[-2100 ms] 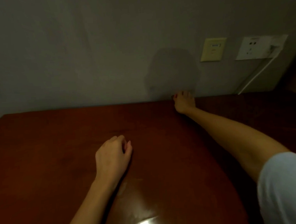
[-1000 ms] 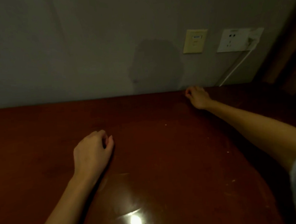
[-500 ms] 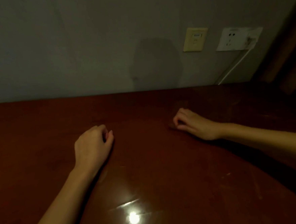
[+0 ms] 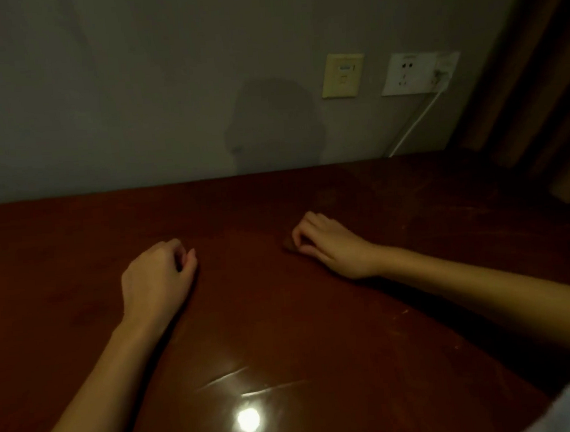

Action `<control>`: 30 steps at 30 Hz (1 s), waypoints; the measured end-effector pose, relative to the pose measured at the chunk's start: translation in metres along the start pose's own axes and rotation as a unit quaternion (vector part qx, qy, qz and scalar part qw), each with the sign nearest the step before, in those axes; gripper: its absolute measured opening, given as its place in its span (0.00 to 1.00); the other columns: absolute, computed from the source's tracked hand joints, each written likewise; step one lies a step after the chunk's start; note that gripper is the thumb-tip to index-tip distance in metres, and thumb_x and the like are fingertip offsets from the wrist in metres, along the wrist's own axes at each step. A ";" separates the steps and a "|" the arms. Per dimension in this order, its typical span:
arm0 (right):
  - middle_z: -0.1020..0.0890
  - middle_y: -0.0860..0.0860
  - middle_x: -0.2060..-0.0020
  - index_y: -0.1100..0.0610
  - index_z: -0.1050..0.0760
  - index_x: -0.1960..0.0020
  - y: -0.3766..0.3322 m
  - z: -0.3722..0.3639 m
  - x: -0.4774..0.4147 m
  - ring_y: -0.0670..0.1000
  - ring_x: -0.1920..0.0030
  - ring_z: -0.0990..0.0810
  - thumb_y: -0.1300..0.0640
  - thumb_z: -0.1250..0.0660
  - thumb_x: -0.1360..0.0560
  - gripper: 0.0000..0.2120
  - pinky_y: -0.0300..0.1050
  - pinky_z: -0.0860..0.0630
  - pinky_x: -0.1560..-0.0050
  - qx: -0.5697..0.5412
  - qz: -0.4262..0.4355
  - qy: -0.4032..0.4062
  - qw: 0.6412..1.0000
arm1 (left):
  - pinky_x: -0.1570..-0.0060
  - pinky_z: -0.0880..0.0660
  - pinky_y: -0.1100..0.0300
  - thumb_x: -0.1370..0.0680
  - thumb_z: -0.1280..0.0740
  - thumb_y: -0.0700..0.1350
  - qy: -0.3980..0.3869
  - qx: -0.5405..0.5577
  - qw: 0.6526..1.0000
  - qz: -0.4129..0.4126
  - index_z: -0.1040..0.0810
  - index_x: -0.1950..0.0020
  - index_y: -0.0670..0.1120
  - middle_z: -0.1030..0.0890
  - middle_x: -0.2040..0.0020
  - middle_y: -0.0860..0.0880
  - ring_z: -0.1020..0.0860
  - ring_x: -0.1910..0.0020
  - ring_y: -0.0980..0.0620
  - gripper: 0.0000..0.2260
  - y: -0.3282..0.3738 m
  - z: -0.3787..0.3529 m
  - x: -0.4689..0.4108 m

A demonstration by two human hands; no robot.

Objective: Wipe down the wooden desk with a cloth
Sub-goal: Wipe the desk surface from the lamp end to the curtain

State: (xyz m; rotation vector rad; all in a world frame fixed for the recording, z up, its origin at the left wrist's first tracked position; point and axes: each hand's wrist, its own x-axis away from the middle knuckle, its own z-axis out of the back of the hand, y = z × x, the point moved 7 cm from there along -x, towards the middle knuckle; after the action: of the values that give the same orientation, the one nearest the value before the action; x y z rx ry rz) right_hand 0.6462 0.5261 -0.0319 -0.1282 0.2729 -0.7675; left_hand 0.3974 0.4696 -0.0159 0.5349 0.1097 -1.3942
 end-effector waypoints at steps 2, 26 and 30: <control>0.33 0.47 0.49 0.49 0.32 0.47 0.025 0.011 0.026 0.49 0.49 0.32 0.51 0.44 0.20 0.04 0.46 0.34 0.46 -0.003 -0.034 0.006 0.999 | 0.73 0.37 0.62 0.21 0.37 0.50 0.001 0.003 1.000 -0.005 0.28 0.63 0.49 0.27 0.66 0.52 0.29 0.69 0.57 0.12 -0.001 -0.002 -0.001; 0.30 0.56 0.40 0.56 0.30 0.41 0.091 0.043 0.075 0.57 0.39 0.31 0.54 0.43 0.19 0.10 0.50 0.34 0.40 0.058 -0.297 0.068 0.951 | 0.72 0.33 0.62 0.20 0.38 0.51 -0.073 0.022 0.996 -0.046 0.27 0.61 0.50 0.25 0.67 0.53 0.26 0.69 0.57 0.11 0.027 0.009 0.026; 0.30 0.56 0.40 0.55 0.30 0.40 0.029 0.022 0.044 0.57 0.40 0.30 0.53 0.43 0.20 0.11 0.50 0.34 0.41 0.048 -0.246 0.064 0.966 | 0.69 0.31 0.62 0.21 0.38 0.52 -0.082 0.023 0.993 -0.079 0.28 0.61 0.51 0.26 0.67 0.54 0.27 0.68 0.59 0.10 0.054 0.016 0.056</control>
State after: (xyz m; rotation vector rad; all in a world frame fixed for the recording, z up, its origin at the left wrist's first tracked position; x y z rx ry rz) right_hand 0.7020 0.5164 -0.0252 -0.0546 0.3314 -1.2832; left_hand 0.4557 0.4163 -0.0071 0.4544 -0.0141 -1.5922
